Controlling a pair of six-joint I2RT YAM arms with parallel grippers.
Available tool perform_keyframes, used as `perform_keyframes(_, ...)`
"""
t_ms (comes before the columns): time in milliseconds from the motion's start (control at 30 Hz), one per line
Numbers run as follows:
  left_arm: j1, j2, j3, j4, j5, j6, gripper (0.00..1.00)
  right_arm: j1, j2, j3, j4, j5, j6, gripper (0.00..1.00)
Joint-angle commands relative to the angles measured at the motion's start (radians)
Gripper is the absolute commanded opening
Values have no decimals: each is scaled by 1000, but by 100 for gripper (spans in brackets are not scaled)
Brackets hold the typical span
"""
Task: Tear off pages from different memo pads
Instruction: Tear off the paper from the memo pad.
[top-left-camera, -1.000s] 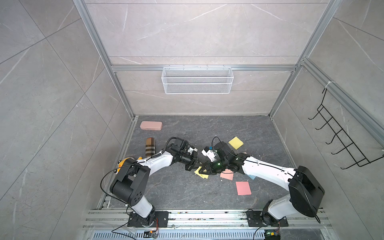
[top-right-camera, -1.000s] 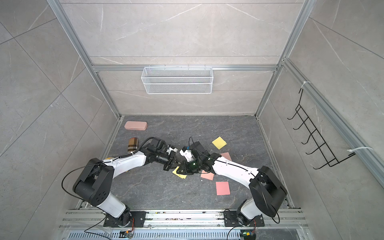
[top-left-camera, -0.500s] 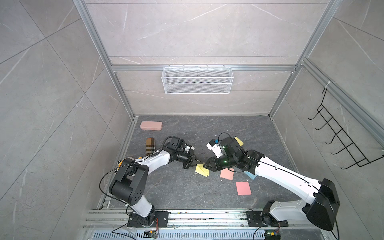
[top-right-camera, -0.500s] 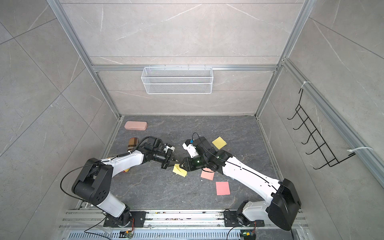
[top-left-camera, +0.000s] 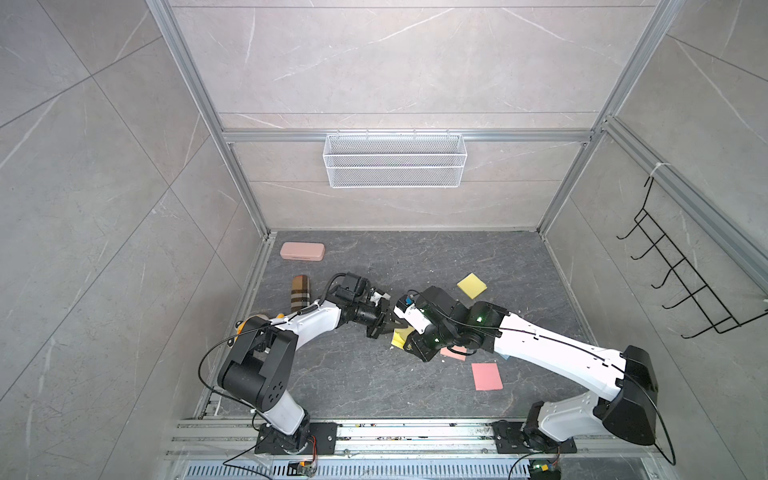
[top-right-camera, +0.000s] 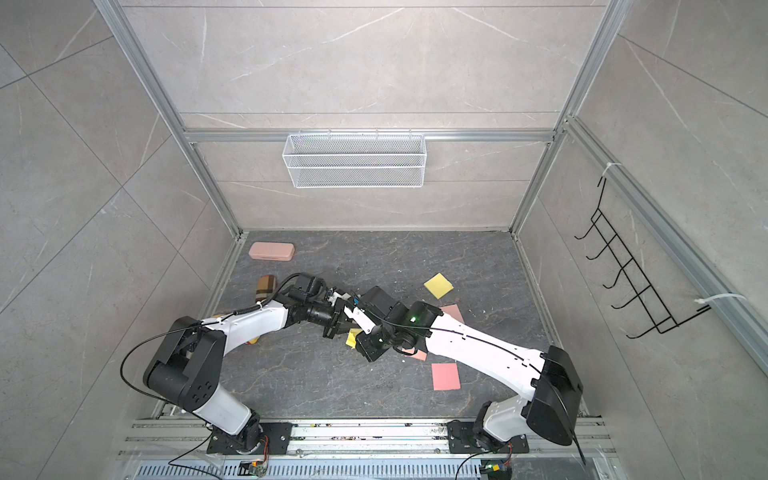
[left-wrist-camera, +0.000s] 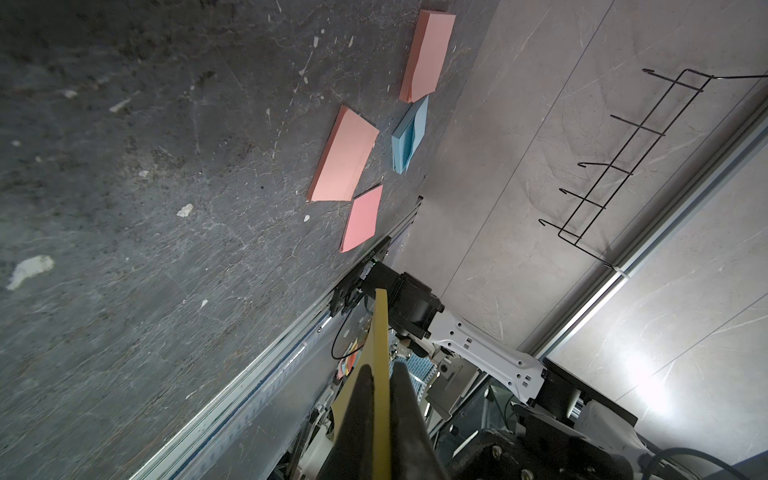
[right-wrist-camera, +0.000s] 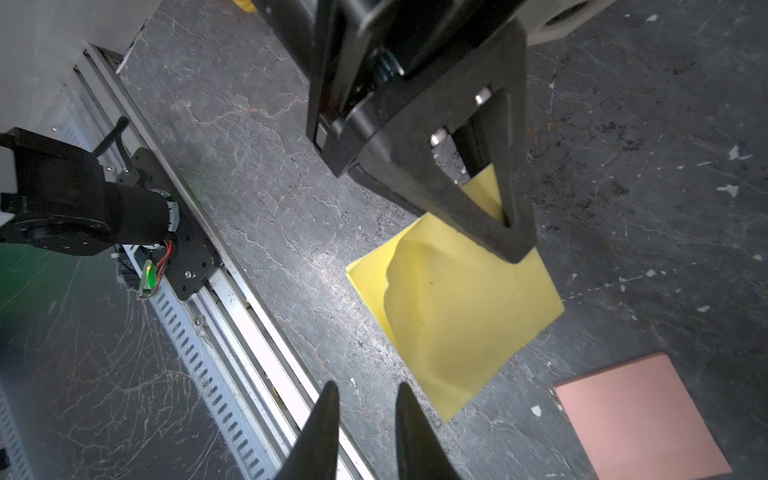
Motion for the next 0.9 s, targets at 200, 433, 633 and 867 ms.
perform_keyframes(200, -17, -37, 38, -7, 34, 18, 0, 2, 38, 30, -19, 68, -35, 17)
perform_keyframes(433, -28, -38, 43, -5, 33, 16, 0, 1, 47, 33, -14, 106, -43, 14)
perform_keyframes(633, -31, -36, 49, -4, 33, 12, 0, 9, 52, 36, -10, 118, -56, 17)
perform_keyframes(867, -36, -34, 62, -1, 34, 5, 0, 33, 58, 34, 1, 184, -59, 13)
